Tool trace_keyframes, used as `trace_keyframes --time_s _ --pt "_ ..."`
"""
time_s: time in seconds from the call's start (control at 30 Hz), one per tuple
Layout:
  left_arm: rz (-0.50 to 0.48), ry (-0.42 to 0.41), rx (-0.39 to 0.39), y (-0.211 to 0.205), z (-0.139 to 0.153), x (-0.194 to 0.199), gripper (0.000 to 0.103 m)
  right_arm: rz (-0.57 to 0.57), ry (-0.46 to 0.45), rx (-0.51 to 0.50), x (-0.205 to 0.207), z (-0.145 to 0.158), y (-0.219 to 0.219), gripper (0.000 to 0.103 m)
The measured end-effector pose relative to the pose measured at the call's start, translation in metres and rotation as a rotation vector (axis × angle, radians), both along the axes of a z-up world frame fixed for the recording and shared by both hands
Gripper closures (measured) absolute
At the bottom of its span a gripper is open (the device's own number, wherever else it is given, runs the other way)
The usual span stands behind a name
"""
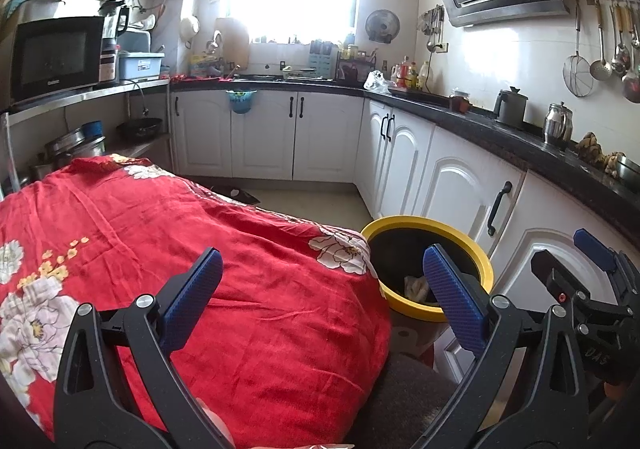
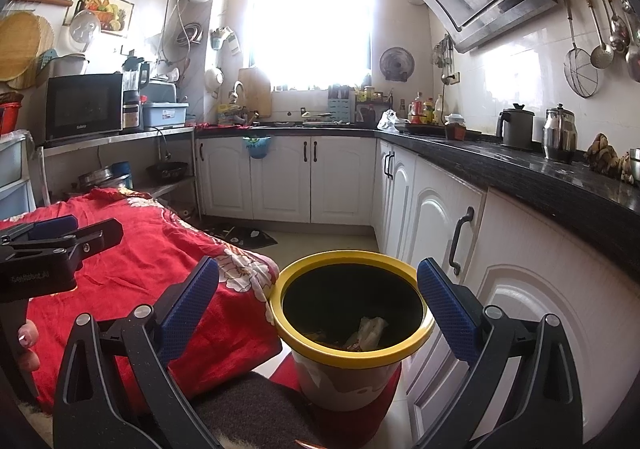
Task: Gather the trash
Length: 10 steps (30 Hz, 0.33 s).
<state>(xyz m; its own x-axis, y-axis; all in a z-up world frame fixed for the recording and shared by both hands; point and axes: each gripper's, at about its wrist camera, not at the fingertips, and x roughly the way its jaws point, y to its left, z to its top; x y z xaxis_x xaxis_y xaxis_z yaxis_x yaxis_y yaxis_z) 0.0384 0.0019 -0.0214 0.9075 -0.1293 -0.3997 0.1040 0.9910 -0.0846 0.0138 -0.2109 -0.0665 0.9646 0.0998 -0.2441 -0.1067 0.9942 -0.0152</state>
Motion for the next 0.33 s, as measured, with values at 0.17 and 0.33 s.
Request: trace_keyframes --time_s 0.17,0.33 --pt "0.04 0.056 -0.046 0.021 0.003 0.0 0.011 0.077 0.027 -0.004 0.011 0.009 0.018 0.006" --pt "0.293 0.125 -0.108 0.108 0.009 -0.032 0.011 0.358 0.092 -0.034 0.031 0.022 0.094 0.006"
